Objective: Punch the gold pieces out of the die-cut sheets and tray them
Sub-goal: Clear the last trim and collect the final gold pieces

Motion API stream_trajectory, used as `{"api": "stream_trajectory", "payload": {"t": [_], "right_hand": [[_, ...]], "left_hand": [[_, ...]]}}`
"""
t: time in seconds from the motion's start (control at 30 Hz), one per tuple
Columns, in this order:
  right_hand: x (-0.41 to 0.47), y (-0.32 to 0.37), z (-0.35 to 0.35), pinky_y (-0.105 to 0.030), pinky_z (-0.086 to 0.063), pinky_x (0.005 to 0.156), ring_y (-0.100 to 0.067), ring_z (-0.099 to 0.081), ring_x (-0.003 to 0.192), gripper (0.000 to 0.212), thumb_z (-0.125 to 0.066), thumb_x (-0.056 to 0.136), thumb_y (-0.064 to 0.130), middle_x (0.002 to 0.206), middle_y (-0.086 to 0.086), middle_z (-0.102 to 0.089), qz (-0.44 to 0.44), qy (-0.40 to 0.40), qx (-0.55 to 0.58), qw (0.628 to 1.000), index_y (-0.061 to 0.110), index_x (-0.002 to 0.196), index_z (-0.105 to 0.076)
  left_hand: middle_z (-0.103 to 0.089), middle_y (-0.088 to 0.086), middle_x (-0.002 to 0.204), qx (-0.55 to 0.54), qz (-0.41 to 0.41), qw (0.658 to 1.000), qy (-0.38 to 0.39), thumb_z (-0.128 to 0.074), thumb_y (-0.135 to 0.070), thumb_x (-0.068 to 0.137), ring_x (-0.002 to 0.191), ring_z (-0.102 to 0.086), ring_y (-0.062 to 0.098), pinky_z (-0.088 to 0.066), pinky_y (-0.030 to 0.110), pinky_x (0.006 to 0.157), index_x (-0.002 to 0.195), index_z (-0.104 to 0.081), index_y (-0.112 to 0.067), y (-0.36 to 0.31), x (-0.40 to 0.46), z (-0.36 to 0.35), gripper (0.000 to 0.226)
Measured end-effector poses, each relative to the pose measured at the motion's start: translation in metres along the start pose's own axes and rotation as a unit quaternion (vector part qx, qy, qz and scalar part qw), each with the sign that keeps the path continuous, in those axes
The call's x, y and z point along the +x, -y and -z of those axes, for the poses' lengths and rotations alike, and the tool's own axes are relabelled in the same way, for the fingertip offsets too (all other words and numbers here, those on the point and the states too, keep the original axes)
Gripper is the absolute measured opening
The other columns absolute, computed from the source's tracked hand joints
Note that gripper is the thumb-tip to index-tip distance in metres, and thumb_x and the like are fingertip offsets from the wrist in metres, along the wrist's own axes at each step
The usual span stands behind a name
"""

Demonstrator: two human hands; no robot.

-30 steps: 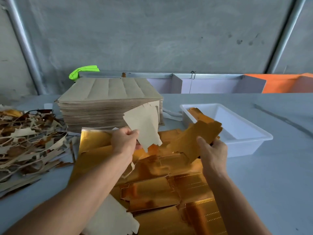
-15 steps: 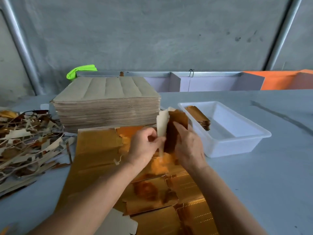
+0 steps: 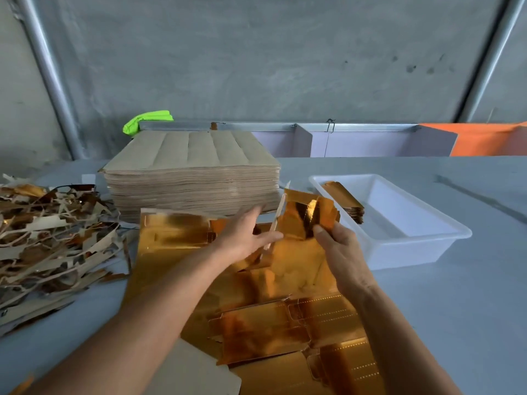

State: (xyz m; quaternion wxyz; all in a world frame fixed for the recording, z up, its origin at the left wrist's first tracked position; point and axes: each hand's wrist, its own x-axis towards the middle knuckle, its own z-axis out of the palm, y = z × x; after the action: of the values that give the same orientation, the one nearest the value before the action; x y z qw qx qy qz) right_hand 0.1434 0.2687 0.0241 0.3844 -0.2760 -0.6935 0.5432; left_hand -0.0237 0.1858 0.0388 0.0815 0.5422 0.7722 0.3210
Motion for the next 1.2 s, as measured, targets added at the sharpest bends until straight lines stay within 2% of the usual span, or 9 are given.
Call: {"api": "stream_trajectory", "payload": {"t": [0.13, 0.27, 0.4, 0.57, 0.7, 0.77, 0.87, 1.03, 1.2], "right_hand": [[0.004, 0.013, 0.026, -0.012, -0.035, 0.046, -0.002, -0.046, 0.052, 0.032, -0.046, 0.099, 0.014, 0.059, 0.005, -0.047, 0.057, -0.039, -0.196, 0.978, 0.016, 0.068, -0.052], [0.012, 0.028, 0.060, -0.033, -0.027, 0.062, -0.036, -0.051, 0.076, 0.019, -0.043, 0.096, 0.002, 0.087, -0.027, -0.062, 0.043, -0.174, -0.366, 0.913, -0.002, 0.083, -0.056], [0.011, 0.032, 0.083, -0.037, -0.032, 0.066, -0.044, -0.054, 0.085, 0.022, -0.039, 0.093, -0.004, 0.097, -0.034, -0.059, -0.013, -0.324, -0.333, 0.886, -0.006, 0.109, -0.053], [0.003, 0.020, 0.034, -0.038, -0.036, 0.066, -0.036, -0.053, 0.081, 0.070, -0.041, 0.090, -0.010, 0.103, -0.016, -0.053, 0.081, -0.193, -0.408, 0.889, 0.027, 0.148, -0.030], [0.010, -0.002, 0.014, -0.035, -0.039, 0.063, -0.031, -0.053, 0.079, 0.024, -0.044, 0.092, 0.000, 0.110, -0.012, -0.054, 0.023, -0.140, -0.546, 0.826, 0.012, 0.107, -0.059], [0.013, -0.007, 0.015, -0.039, -0.046, 0.064, -0.032, -0.054, 0.079, 0.024, -0.042, 0.089, -0.005, 0.103, -0.013, -0.055, -0.013, -0.154, -0.509, 0.847, 0.006, 0.100, -0.060], [0.014, -0.012, 0.016, -0.042, -0.048, 0.070, -0.031, -0.052, 0.079, 0.034, -0.039, 0.083, -0.012, 0.101, -0.016, -0.058, -0.027, -0.174, -0.443, 0.879, 0.002, 0.104, -0.062], [0.012, -0.022, 0.013, -0.036, -0.044, 0.074, -0.032, -0.056, 0.095, 0.042, -0.037, 0.087, -0.011, 0.111, -0.014, -0.059, -0.034, -0.171, -0.408, 0.896, 0.005, 0.117, -0.061], [0.014, -0.030, 0.009, -0.026, -0.039, 0.071, -0.021, -0.050, 0.088, 0.037, -0.041, 0.092, -0.007, 0.114, -0.012, -0.060, -0.044, -0.163, -0.382, 0.908, 0.007, 0.121, -0.059]], "left_hand": [[-0.064, -0.008, 0.097, 0.145, 0.030, 0.983, 0.113, -0.068, -0.040, 0.082, 0.093, -0.062, 0.014, -0.046, 0.026, 0.075, 0.097, -0.065, -0.026, 0.021, 0.000, -0.002, 0.020], [-0.051, -0.007, 0.065, 0.217, 0.018, 0.976, 0.025, -0.052, -0.032, 0.096, 0.055, -0.045, 0.005, -0.034, 0.018, 0.053, 0.062, -0.051, -0.024, 0.031, 0.004, -0.007, 0.034], [-0.062, 0.000, 0.071, 0.019, 0.087, 0.993, -0.081, -0.047, -0.021, 0.099, 0.055, -0.046, 0.010, -0.035, 0.022, 0.052, 0.068, -0.060, -0.012, 0.032, 0.010, 0.000, 0.034], [-0.067, -0.004, 0.076, -0.190, 0.079, 0.968, -0.143, -0.051, -0.011, 0.096, 0.065, -0.061, 0.004, -0.048, 0.018, 0.062, 0.075, -0.062, -0.017, 0.022, -0.002, 0.004, 0.024], [-0.061, -0.001, 0.076, 0.122, 0.058, 0.988, -0.077, -0.057, -0.016, 0.093, 0.054, -0.049, 0.007, -0.040, 0.023, 0.049, 0.075, -0.056, -0.018, 0.024, -0.018, 0.008, 0.017], [-0.056, -0.002, 0.073, 0.292, 0.102, 0.951, 0.030, -0.059, -0.028, 0.092, 0.058, -0.049, 0.008, -0.041, 0.023, 0.056, 0.070, -0.050, -0.019, 0.019, -0.020, 0.006, 0.026], [-0.055, -0.002, 0.070, 0.436, 0.088, 0.896, 0.015, -0.044, -0.066, 0.087, 0.068, -0.055, 0.013, -0.042, 0.034, 0.079, 0.076, -0.053, -0.017, 0.008, -0.002, -0.004, 0.051], [-0.044, -0.003, 0.066, 0.420, 0.137, 0.897, 0.009, -0.050, -0.073, 0.078, 0.055, -0.040, 0.010, -0.033, 0.026, 0.058, 0.119, -0.043, -0.012, 0.012, 0.027, -0.030, 0.073], [-0.056, -0.003, 0.078, 0.363, 0.207, 0.904, 0.089, -0.063, -0.065, 0.075, 0.068, -0.051, 0.012, -0.039, 0.027, 0.066, 0.091, -0.058, -0.016, 0.031, 0.040, -0.038, 0.052]]}}
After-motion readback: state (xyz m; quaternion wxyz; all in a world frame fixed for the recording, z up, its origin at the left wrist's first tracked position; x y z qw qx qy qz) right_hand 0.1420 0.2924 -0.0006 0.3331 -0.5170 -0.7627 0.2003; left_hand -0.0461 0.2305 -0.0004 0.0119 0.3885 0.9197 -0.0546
